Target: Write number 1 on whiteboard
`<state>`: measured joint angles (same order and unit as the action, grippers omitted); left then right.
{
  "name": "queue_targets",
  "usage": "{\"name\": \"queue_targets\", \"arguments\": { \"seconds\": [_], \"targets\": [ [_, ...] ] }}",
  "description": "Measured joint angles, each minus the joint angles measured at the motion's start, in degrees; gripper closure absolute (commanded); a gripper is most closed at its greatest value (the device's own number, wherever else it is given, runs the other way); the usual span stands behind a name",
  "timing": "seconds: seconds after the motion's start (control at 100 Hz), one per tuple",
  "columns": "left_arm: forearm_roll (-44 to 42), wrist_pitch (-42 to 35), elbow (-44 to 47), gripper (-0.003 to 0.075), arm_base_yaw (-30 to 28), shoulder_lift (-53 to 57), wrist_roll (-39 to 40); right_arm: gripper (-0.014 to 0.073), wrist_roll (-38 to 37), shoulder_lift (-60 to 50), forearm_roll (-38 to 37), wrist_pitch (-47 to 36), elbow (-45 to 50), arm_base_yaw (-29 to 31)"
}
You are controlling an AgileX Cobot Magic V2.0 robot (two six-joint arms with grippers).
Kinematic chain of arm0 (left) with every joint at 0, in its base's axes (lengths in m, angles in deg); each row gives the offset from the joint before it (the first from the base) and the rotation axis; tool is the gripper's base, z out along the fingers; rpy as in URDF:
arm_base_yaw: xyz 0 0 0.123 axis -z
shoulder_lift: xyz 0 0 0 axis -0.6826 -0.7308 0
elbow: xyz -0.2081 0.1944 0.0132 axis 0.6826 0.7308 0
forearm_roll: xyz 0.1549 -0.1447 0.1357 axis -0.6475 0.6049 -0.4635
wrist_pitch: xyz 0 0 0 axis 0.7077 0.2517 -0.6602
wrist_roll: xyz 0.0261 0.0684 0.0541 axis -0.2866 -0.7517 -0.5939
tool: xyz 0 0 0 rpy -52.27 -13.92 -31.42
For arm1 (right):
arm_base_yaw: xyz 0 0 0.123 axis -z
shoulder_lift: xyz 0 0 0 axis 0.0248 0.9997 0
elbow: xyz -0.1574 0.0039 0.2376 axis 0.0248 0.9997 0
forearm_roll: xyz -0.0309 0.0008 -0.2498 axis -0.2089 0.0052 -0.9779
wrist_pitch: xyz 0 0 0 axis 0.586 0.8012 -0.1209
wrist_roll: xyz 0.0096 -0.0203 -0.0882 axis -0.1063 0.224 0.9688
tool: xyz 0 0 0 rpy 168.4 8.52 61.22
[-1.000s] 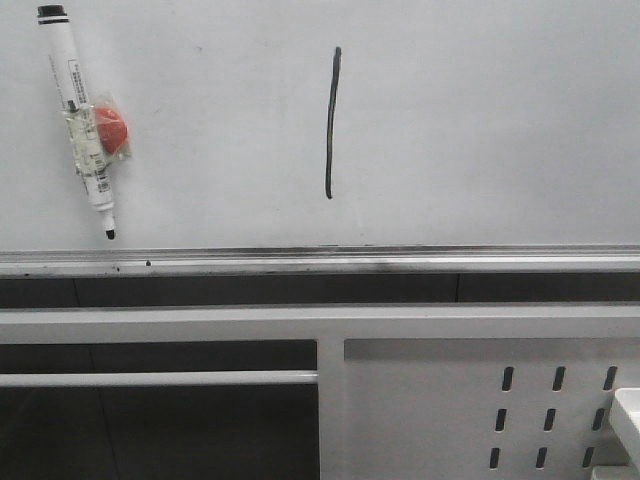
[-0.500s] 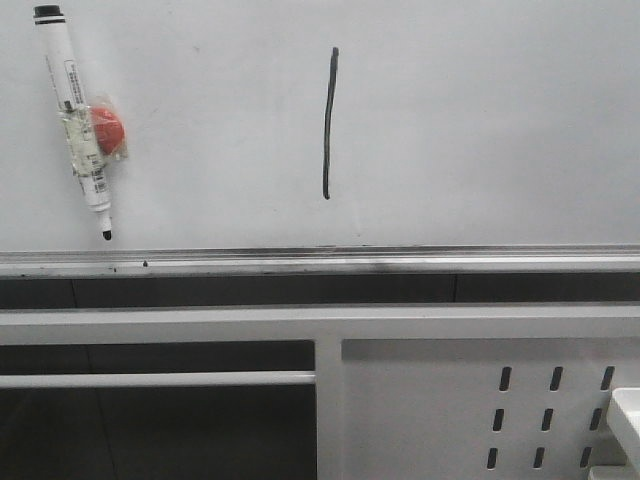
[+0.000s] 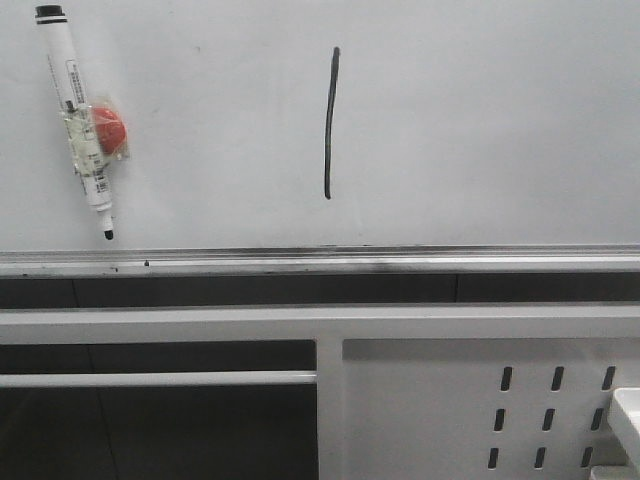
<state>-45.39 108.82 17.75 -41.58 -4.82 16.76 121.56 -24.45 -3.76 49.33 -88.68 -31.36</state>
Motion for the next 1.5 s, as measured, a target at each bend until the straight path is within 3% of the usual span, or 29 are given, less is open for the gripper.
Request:
{"name": "queue_targets", "arguments": {
  "seconds": [0.61, 0.7, 0.77, 0.92, 1.06, 1.27, 1.5],
  "targets": [
    [0.0, 0.0, 0.0, 0.074, 0.0, 0.0, 0.0, 0.0663, 0.0, 0.0, 0.0, 0.0, 0.22, 0.0],
    [0.0, 0.0, 0.0, 0.074, 0.0, 0.0, -0.04, 0.0663, -1.13, -0.59, -2.6, -2.0, 1.61, 0.0],
    [0.0, 0.0, 0.0, 0.074, 0.0, 0.0, -0.04, 0.0663, -6.66, -2.38, -7.73, -6.27, 4.38, 1.04],
    [0.0, 0.0, 0.0, 0.074, 0.0, 0.0, -0.04, 0.0663, -21.79, -10.17, -16.73, -17.41, 13.41, 7.08],
    [0.0, 0.0, 0.0, 0.074, 0.0, 0.0, -0.04, 0.0663, -26.72, -19.97, -18.62, -23.99, 22.97, 15.91],
    [0.11, 0.0, 0.0, 0.074, 0.0, 0.0, -0.04, 0.0663, -38.44, -24.66, -28.47, -26.05, 30.82, 29.12],
    [0.11, 0.0, 0.0, 0.074, 0.0, 0.0, -0.04, 0.0663, -40.48, -24.87, -31.61, -22.74, 30.82, 37.29]
  ]
}}
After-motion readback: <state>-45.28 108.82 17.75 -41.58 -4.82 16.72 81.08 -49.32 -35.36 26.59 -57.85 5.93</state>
